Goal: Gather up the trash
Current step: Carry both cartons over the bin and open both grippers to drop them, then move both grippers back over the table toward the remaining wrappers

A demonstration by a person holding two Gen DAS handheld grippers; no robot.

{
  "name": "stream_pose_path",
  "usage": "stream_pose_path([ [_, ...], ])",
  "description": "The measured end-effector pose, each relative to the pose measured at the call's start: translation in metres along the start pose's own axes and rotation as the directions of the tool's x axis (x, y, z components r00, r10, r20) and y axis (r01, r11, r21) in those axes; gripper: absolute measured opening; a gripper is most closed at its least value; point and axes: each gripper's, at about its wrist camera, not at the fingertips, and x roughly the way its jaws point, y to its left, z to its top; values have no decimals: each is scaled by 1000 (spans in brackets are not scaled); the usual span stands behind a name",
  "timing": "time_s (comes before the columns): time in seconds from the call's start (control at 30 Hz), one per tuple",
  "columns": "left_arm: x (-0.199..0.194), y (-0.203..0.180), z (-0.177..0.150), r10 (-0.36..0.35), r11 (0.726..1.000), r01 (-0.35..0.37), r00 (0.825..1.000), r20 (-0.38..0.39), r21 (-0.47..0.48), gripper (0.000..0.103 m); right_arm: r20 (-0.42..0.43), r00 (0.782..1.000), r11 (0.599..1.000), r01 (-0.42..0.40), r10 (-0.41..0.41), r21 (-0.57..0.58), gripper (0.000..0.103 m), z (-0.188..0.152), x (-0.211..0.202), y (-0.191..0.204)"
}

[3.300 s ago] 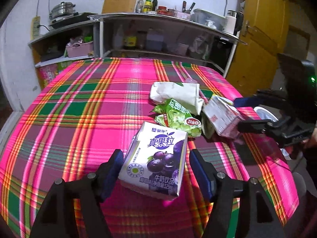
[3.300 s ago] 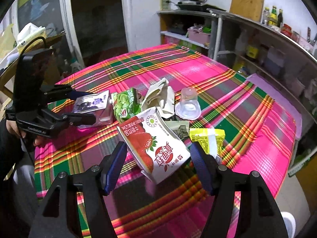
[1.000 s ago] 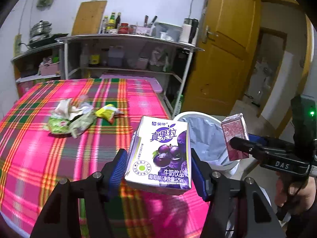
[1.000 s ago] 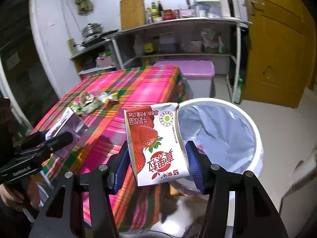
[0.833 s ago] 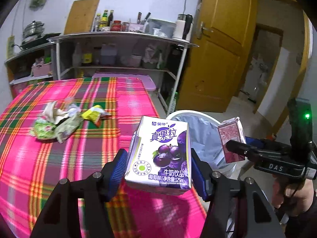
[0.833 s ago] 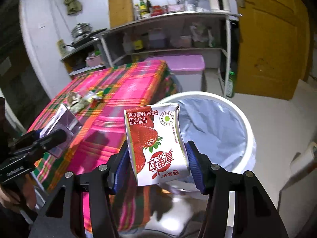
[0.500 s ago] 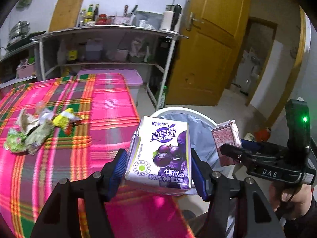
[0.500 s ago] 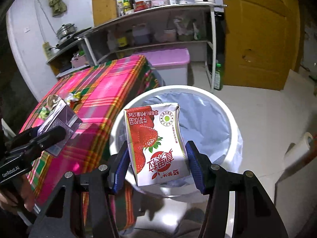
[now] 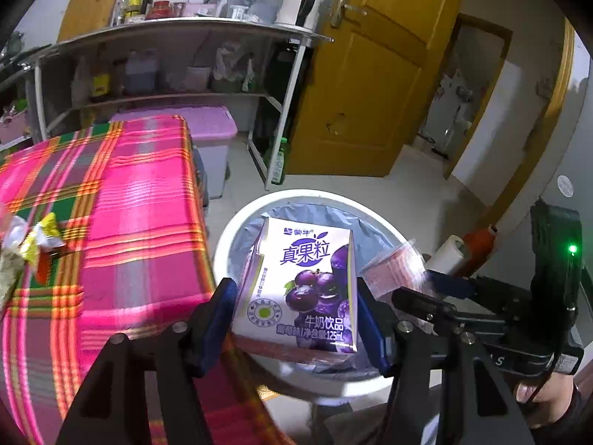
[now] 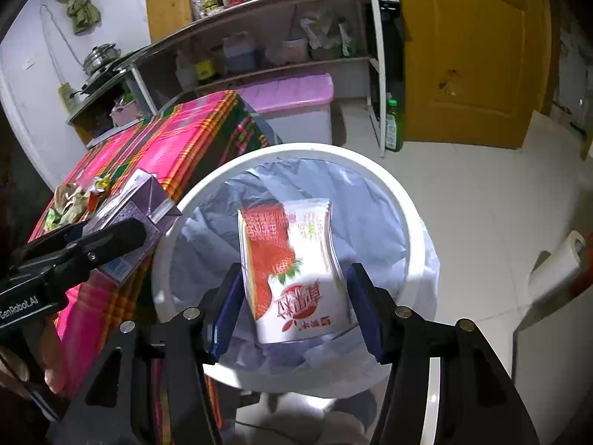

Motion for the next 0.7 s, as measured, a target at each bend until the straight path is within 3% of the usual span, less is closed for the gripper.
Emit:
stream_pose_path([
  [0.07, 6, 1, 1, -1, 1000, 1, 1000, -4, -4, 62, 4, 1000, 1000, -2, 1, 14, 65, 0, 0, -4],
  [0.27, 4, 6, -3, 2, 999, -1, 1000, 12, -33, 64, 19, 1000, 1000, 3, -3, 26, 66, -2, -5, -8],
  [0.7, -58, 10, -17, 55, 997, -50, 995, 88, -55, 64, 131, 989, 997, -57, 62, -45, 66, -7, -61, 31],
])
